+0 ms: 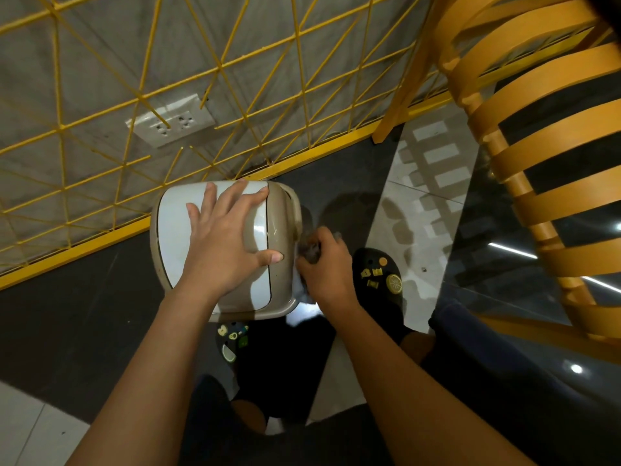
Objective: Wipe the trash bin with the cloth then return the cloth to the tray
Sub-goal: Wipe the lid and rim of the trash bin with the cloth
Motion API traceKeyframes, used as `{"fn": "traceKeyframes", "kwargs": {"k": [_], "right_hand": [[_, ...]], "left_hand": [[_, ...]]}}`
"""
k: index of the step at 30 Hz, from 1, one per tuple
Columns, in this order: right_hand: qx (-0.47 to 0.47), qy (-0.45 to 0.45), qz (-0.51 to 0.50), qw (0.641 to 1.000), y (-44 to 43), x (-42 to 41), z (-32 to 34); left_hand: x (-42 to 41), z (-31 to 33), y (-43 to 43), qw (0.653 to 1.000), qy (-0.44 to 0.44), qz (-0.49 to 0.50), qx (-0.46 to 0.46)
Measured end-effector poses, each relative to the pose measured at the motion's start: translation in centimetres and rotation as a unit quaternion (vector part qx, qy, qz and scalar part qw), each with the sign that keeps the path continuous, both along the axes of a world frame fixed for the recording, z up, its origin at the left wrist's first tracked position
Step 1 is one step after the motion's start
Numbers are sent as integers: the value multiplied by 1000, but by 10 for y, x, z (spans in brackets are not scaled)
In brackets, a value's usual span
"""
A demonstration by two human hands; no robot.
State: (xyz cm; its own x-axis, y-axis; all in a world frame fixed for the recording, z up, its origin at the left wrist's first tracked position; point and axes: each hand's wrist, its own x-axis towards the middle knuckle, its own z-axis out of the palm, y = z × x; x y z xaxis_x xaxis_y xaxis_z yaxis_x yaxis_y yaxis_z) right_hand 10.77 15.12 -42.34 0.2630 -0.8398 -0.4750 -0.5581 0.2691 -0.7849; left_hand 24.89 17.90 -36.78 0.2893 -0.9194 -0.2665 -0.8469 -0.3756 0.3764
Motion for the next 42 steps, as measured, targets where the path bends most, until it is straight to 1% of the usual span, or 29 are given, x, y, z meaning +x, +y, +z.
{"fn": "traceKeyframes", "kwargs": {"k": [4,6,9,11,13,14,17,19,22,24,26,29,32,34,35,37,40,42], "right_hand": [[-15,-2,22,1000,-34,12,2],[-40,-4,32,999,-49,19,2],[-82,32,80,993,-74,29,-1],[-81,48,103,990,-87,34,-1],[-58,52,117,990,-94,35,-3],[-33,39,105,993,-95,34,-5],[89,-25,34,995,-87,25,-12],[140,-41,17,989,-75,19,-18],[173,-93,-37,980,-50,11,-25],[193,-137,-86,968,-33,5,-28],[203,-156,-118,960,-18,1,-30],[202,-158,-142,956,3,-1,-29],[208,-169,-166,949,23,-3,-29],[219,-169,-171,946,35,-5,-26],[221,-162,-169,947,40,-6,-25],[211,-149,-166,952,47,-8,-22],[133,-90,-129,979,42,-11,-16],[90,-61,-110,988,34,-9,-13]], "left_hand": [[0,1,0,1000,3,-1,0],[0,1,0,1000,-1,-4,1],[0,1,0,1000,3,-8,-2],[0,0,0,1000,3,-9,-2],[0,0,-1,1000,6,-8,-6],[0,0,-1,1000,9,-7,-8],[5,2,2,1000,16,-22,-2],[12,4,5,999,23,-49,5],[19,9,12,994,28,-102,14],[20,9,16,991,1,-134,28],[19,10,20,988,-28,-147,46],[14,11,27,994,-13,-100,38],[1,12,30,1000,-13,17,15],[-9,12,28,995,-16,90,37],[-14,11,27,993,-17,110,49],[-22,6,28,990,-18,122,66],[-29,-3,30,991,-24,111,67],[-30,-6,30,992,-34,102,65]]}}
